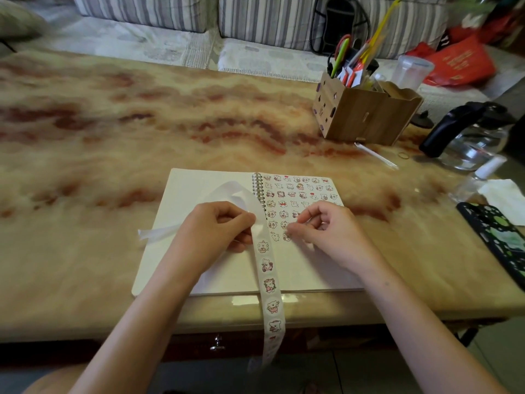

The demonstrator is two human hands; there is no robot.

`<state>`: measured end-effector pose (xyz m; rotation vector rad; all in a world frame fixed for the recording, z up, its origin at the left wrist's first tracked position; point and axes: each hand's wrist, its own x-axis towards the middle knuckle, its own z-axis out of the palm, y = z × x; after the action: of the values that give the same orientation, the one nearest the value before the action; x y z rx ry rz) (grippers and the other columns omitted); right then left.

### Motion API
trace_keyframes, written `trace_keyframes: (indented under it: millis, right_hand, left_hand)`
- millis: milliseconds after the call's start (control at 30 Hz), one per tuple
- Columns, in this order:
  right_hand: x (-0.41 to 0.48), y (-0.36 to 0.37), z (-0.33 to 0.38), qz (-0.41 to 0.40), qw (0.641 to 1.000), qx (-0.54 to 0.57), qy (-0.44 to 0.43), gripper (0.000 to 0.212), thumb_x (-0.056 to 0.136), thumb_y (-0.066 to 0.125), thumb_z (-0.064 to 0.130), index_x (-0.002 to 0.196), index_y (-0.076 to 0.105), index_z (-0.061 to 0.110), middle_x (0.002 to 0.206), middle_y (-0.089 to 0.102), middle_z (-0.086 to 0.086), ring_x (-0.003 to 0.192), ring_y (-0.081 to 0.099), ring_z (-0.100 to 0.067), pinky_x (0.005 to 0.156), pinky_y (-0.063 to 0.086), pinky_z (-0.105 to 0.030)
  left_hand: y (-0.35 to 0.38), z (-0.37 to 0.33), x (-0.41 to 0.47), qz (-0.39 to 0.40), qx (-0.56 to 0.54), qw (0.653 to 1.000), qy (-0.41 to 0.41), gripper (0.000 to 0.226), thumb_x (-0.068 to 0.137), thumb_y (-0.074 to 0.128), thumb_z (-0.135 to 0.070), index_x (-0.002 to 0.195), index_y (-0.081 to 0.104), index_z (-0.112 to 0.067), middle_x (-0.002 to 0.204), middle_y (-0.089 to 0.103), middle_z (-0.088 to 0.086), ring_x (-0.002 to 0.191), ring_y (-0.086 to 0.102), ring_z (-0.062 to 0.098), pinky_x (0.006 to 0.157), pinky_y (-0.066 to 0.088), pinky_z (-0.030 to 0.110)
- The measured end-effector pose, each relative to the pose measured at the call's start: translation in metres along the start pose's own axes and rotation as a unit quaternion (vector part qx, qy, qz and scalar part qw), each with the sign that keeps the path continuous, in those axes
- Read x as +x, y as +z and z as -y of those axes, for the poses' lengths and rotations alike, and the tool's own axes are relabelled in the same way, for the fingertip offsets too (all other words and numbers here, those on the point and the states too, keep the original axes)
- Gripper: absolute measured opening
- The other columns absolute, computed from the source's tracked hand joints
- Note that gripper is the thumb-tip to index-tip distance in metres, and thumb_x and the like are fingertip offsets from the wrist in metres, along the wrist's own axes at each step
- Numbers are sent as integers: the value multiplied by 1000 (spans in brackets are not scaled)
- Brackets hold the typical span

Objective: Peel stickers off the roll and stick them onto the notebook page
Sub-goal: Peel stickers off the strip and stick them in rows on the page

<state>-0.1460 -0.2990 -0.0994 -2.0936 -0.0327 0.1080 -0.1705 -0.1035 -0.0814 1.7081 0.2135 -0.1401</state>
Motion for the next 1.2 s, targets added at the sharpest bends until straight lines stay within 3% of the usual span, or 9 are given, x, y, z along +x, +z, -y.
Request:
trace_keyframes:
  millis: [100, 300, 500, 600, 700, 800, 933, 1033, 1200]
  right_hand:
    - [-1, 1, -1, 7, 1000, -21, -2, 29, 68, 85, 26, 82, 60, 19, 58, 55, 7, 52, 48, -6, 59, 41, -29]
    - [4, -1, -3, 20, 999, -27, -1, 19, 75, 78, 13, 77, 60, 21, 58, 53, 7, 50, 46, -4, 59, 37, -28]
    - [0, 4, 1, -9, 999, -32, 9, 24, 72, 81, 26, 79, 59, 21, 60, 55, 6, 54, 49, -7, 60, 41, -28]
    - [-2, 5, 4, -26, 996, -81, 3, 16, 80, 73, 19, 77, 58, 23, 64, 55, 6, 54, 46, -2, 60, 37, -23]
    - [-8, 6, 9, -45, 994, -103, -14, 7, 87, 64, 21, 81, 60, 23, 70, 59, 6, 54, 47, -2, 56, 38, -22]
    - [-18, 7, 21, -48, 997, -19, -60, 10, 91, 61, 27, 83, 63, 21, 75, 67, 1, 52, 54, -2, 54, 42, -20]
    - [-28, 8, 38, 42, 987, 126, -92, 7, 82, 69, 25, 83, 67, 19, 75, 72, -1, 63, 63, -11, 52, 47, -24]
    - [-30, 12, 39, 58, 985, 130, -100, 13, 75, 77, 14, 82, 68, 20, 75, 72, 2, 69, 65, -14, 58, 50, -31]
    - [-30, 13, 37, 49, 985, 140, -88, 19, 74, 77, 7, 81, 70, 23, 73, 71, 4, 70, 63, -10, 60, 48, -23]
  left_hand:
    - [0, -1, -1, -1, 0, 1000, 2, 10, 86, 64, -8, 80, 68, -1, 63, 70, 6, 51, 64, 7, 54, 56, 19]
    - [1, -1, -1, -1, -3, 1000, 3, 11, 86, 64, -9, 79, 68, -2, 62, 69, 5, 50, 64, 7, 51, 54, 18]
    - [1, -1, -2, 3, -4, 1000, 4, 11, 86, 64, -9, 78, 68, -3, 64, 70, 6, 53, 66, 9, 51, 55, 20]
    - [0, -4, -5, 7, -21, 1000, 12, 12, 87, 62, -10, 80, 67, -2, 67, 72, 8, 55, 66, 15, 50, 56, 26]
    - [0, -7, -8, 15, -43, 998, 38, 12, 89, 61, -10, 79, 66, -4, 65, 71, 7, 54, 65, 14, 47, 53, 22]
    - [-1, -8, -9, 10, -54, 997, 57, 12, 89, 61, -11, 82, 66, -2, 64, 70, 8, 53, 65, 13, 47, 51, 20]
    - [0, -11, -9, -8, -69, 995, 72, 10, 89, 61, -10, 83, 65, -2, 61, 69, 4, 52, 65, 12, 48, 53, 20]
    - [-1, -12, -9, -17, -76, 993, 83, 9, 89, 61, -9, 82, 65, -4, 56, 67, -1, 51, 65, 9, 48, 54, 21]
    - [1, -14, -10, -7, -95, 993, 73, 12, 91, 58, -12, 85, 63, -3, 54, 66, -3, 51, 64, 7, 48, 54, 20]
